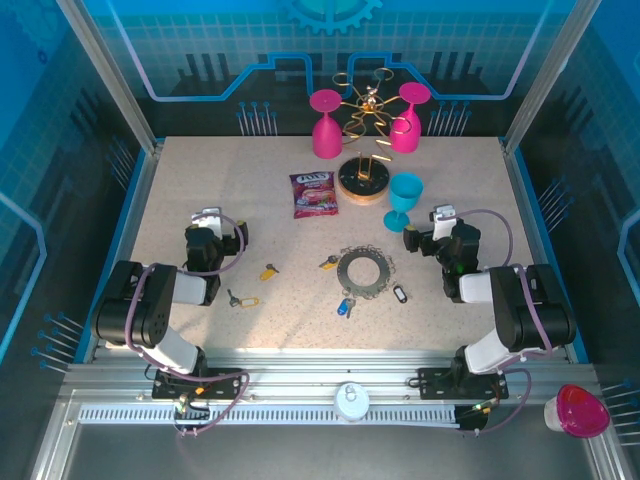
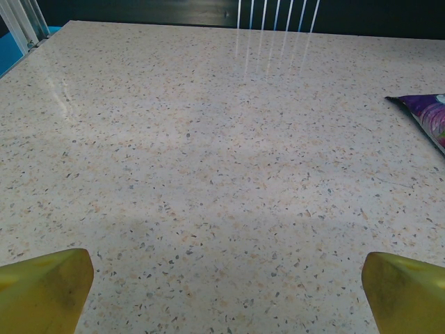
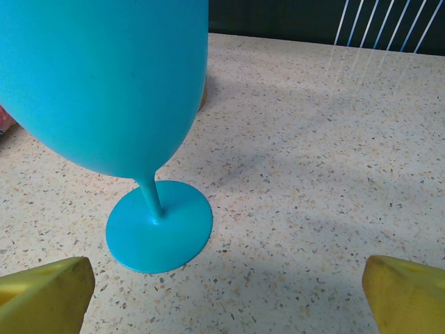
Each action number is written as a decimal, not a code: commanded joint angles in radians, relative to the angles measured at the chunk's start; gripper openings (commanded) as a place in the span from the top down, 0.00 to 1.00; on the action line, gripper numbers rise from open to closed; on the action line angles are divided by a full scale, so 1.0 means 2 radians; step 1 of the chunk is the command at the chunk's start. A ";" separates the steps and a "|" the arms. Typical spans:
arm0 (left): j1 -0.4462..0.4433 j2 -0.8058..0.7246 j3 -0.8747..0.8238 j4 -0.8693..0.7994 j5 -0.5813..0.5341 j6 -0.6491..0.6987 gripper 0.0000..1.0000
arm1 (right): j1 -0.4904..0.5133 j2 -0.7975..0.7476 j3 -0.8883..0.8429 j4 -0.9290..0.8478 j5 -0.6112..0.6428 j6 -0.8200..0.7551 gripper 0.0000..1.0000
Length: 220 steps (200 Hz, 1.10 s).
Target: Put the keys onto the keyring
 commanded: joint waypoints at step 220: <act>-0.001 -0.212 0.050 -0.226 0.102 -0.067 0.01 | 0.018 -0.208 0.085 -0.329 0.051 0.155 0.16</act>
